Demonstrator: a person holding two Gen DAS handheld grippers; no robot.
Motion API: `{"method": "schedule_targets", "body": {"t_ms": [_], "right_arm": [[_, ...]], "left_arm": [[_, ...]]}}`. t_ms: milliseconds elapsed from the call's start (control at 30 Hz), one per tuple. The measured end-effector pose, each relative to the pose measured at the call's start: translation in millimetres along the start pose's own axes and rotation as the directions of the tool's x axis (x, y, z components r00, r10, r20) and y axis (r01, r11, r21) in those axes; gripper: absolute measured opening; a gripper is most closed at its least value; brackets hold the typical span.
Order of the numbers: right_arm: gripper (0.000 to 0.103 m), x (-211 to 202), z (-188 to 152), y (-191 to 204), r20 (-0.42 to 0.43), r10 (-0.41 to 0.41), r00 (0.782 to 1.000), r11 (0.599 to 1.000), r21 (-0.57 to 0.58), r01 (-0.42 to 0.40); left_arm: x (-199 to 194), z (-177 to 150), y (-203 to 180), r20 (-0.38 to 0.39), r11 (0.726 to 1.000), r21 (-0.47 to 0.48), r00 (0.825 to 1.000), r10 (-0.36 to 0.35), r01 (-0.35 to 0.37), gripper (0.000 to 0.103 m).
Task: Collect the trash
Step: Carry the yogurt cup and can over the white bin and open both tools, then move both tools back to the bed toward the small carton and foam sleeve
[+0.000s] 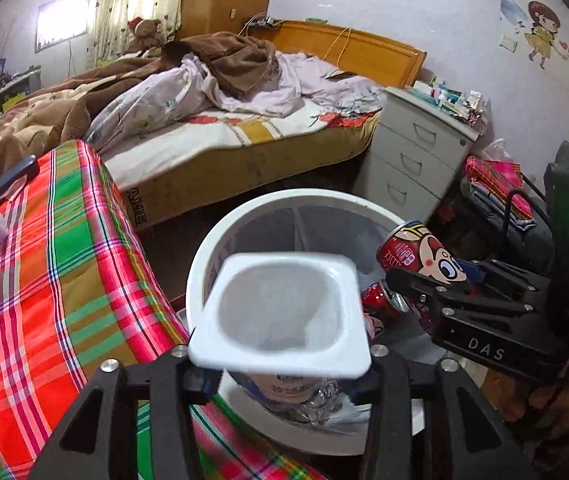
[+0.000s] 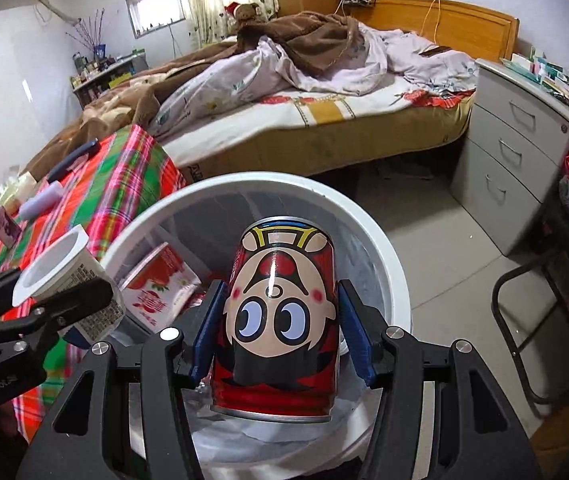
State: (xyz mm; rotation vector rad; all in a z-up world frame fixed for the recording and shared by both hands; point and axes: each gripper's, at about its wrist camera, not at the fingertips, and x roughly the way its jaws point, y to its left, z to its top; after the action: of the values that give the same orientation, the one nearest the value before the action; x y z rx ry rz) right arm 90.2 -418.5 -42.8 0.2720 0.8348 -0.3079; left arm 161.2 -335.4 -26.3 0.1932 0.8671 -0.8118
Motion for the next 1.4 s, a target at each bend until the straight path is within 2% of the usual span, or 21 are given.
{"method": "schedule_targets", "body": {"t_ms": [33, 167, 200, 233, 267, 767, 1000, 1267, 1400], "right_arm": [[0.057, 1.6, -0.3, -0.8, -0.006, -0.005, 1.0, 1.0, -0.001, 0.005], [0.059, 2.1, -1.2, -3.5, -0.014, 0.002, 1.0, 1.0, 0.013, -0.002], [0.062, 1.9, -1.3, -4.4, -0.009, 0.007, 1.0, 1.0, 0.015, -0.007], [0.071, 0.3, -1.4, -3.9, 0.001, 0.013, 1.0, 1.0, 0.016, -0.013], [0.072, -1.0, -1.3, -3.3, 0.012, 0.016, 1.0, 1.0, 0.013, -0.017], [0.072, -14.1, 2.6, 11.9, 0.062, 0.033, 0.998, 0.999, -0.001, -0.033], [0.072, -18.9, 3.0, 25.1, 0.088, 0.064, 0.994, 0.998, 0.0, -0.064], [0.072, -18.8, 4.9, 57.1, 0.103, 0.113, 0.988, 0.992, -0.06, -0.108], [0.072, -17.6, 9.9, 79.2, 0.117, 0.159, 0.98, 0.984, -0.098, -0.148]], "left_arm": [[1.4, 0.9, 0.8, -0.002, 1.0, -0.002, 1.0, 0.01, -0.01, 0.059], [-2.4, 1.4, 4.7, 0.016, 1.0, -0.008, 1.0, 0.002, -0.002, 0.066], [-3.9, 1.4, 6.0, 0.019, 1.0, -0.01, 1.0, 0.006, -0.006, 0.068], [-5.2, 1.3, 6.8, 0.021, 1.0, -0.012, 1.0, 0.01, -0.009, 0.073], [-7.0, 1.1, 8.8, 0.024, 1.0, -0.017, 1.0, 0.013, -0.012, 0.075], [-45.0, -6.8, 33.8, 0.082, 0.996, -0.074, 0.995, 0.055, -0.049, 0.075], [-69.5, -17.0, 56.4, 0.109, 0.989, -0.11, 0.988, 0.111, -0.099, 0.075], [-96.0, -34.7, 93.0, 0.123, 0.973, -0.169, 0.976, 0.179, -0.157, 0.075], [-109.7, -43.4, 118.9, 0.124, 0.956, -0.204, 0.963, 0.239, -0.211, 0.075]]}}
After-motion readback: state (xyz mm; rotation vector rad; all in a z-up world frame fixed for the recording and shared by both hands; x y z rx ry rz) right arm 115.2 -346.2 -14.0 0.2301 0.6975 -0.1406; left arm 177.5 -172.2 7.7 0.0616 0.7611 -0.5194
